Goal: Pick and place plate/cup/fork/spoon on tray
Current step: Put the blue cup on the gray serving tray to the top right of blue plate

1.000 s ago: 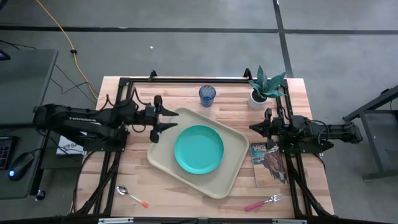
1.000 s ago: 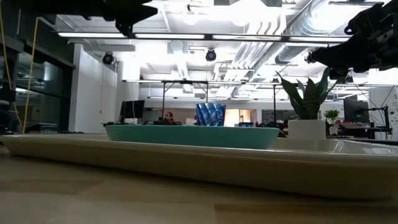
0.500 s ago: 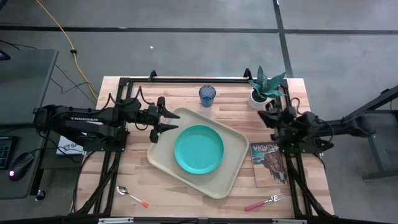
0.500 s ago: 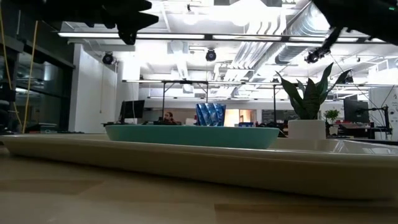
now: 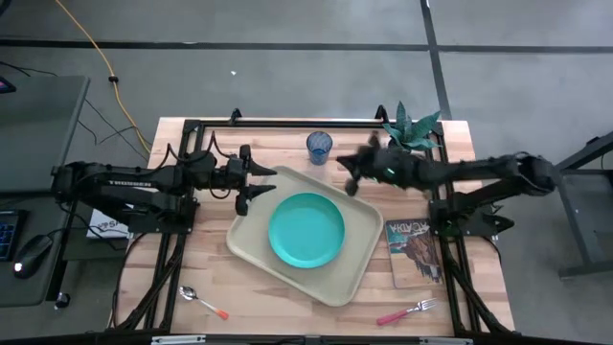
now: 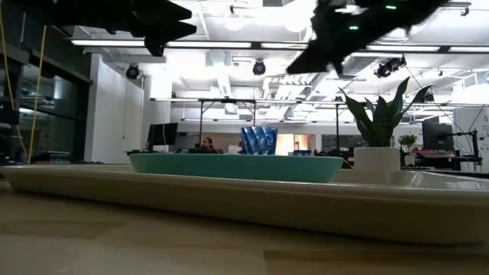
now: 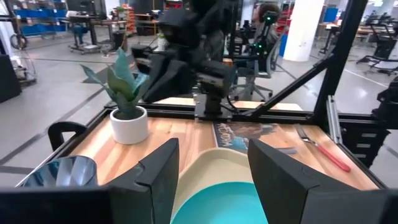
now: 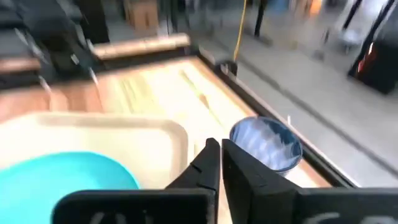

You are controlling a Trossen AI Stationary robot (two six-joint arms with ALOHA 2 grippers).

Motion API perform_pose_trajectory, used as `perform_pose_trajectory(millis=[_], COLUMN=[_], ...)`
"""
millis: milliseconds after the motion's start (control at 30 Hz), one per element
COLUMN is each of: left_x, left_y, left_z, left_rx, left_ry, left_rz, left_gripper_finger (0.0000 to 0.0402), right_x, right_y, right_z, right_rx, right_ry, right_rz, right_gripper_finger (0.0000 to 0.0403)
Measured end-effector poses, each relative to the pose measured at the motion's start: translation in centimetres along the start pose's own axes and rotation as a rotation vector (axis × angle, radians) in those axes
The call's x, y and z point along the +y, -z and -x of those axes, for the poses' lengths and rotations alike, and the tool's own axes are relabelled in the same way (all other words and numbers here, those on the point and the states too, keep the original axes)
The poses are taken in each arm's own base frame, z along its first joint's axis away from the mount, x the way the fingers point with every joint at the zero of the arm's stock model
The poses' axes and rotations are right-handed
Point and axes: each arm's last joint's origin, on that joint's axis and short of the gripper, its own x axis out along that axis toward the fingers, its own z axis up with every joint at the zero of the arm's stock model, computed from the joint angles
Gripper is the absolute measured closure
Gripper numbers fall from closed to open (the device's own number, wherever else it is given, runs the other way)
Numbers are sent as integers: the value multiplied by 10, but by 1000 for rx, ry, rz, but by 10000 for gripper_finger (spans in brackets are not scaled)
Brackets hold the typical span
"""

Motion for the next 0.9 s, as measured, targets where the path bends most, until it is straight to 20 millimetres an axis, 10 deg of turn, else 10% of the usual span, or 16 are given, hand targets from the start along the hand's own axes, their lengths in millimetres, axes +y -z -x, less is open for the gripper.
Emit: perform_pose_trajectory(millis=[400,900], left_x=[0,0], left_y=[0,3], left_z=[0,0], left_rx=[-1,29], left_ry=[-13,-13], left_rz=[-23,-31], left_gripper_finger=[229,229], right_x=[-15,-36], right_y=[-21,-22], right_z=[-97,-136], right_rx=[493,623], right_ry=[-152,-131], right_rz=[303,423], right_gripper_finger=[213,205])
